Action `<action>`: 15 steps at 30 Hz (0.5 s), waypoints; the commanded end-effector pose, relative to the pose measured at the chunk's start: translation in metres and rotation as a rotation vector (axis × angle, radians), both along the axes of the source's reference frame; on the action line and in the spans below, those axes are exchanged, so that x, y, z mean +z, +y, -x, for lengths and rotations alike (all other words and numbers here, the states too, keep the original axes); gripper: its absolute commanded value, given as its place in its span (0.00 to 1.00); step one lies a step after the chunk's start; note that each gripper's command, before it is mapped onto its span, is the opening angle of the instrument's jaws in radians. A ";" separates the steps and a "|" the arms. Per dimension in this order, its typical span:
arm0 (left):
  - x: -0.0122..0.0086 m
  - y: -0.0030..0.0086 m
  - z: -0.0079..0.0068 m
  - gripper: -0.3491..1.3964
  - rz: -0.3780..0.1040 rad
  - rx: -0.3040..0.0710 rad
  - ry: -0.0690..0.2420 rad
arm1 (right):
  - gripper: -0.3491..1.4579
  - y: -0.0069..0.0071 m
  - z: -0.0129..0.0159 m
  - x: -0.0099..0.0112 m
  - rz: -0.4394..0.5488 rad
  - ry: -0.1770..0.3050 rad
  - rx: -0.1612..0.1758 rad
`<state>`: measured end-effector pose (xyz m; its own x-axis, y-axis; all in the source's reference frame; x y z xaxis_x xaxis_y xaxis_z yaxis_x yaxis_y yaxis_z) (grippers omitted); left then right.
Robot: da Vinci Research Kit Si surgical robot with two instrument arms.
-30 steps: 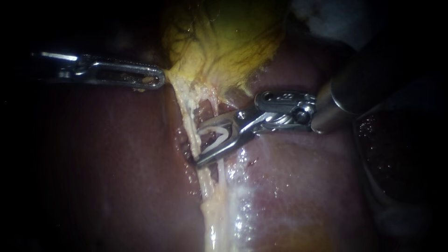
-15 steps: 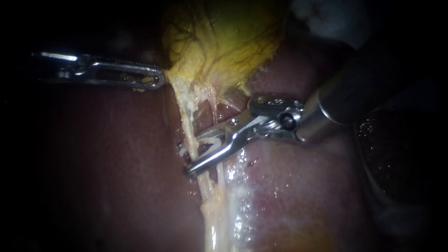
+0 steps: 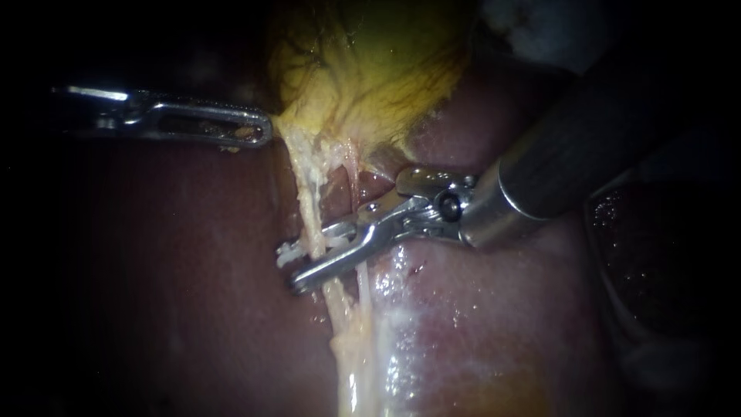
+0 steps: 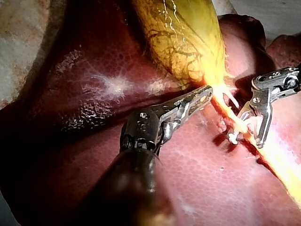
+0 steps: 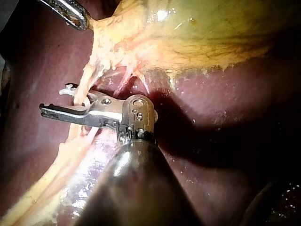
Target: Clipping first clip left tube
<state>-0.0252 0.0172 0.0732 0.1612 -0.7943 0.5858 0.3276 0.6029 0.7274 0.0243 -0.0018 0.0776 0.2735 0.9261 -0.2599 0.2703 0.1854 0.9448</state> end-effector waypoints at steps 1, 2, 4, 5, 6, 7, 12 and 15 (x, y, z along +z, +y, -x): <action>0.0000 0.0000 0.0000 0.00 0.000 0.000 0.000 | 0.48 -0.0001 -0.0001 -0.0002 -0.004 -0.008 0.002; 0.0000 0.0000 0.0000 0.00 0.000 0.000 0.000 | 0.48 -0.0003 -0.0001 -0.0003 -0.010 -0.010 0.001; 0.0000 0.0000 0.0000 0.00 0.000 0.000 0.000 | 0.49 -0.0008 -0.0002 -0.0008 -0.040 -0.026 0.003; 0.0000 0.0000 0.0000 0.00 0.000 0.000 0.000 | 0.49 -0.0009 -0.0002 -0.0009 -0.046 -0.029 0.004; 0.0000 0.0000 0.0000 0.00 0.000 0.000 0.000 | 0.49 -0.0011 -0.0003 -0.0011 -0.064 -0.039 0.006; 0.0000 0.0000 0.0000 0.00 0.000 0.000 0.000 | 0.49 -0.0012 -0.0003 -0.0012 -0.071 -0.042 0.007; 0.0000 0.0000 0.0001 0.00 0.000 0.000 0.000 | 0.48 -0.0020 -0.0002 -0.0015 -0.081 -0.036 -0.031; 0.0000 0.0000 0.0001 0.00 0.000 0.000 0.000 | 0.48 -0.0030 0.0002 -0.0012 -0.084 -0.032 -0.060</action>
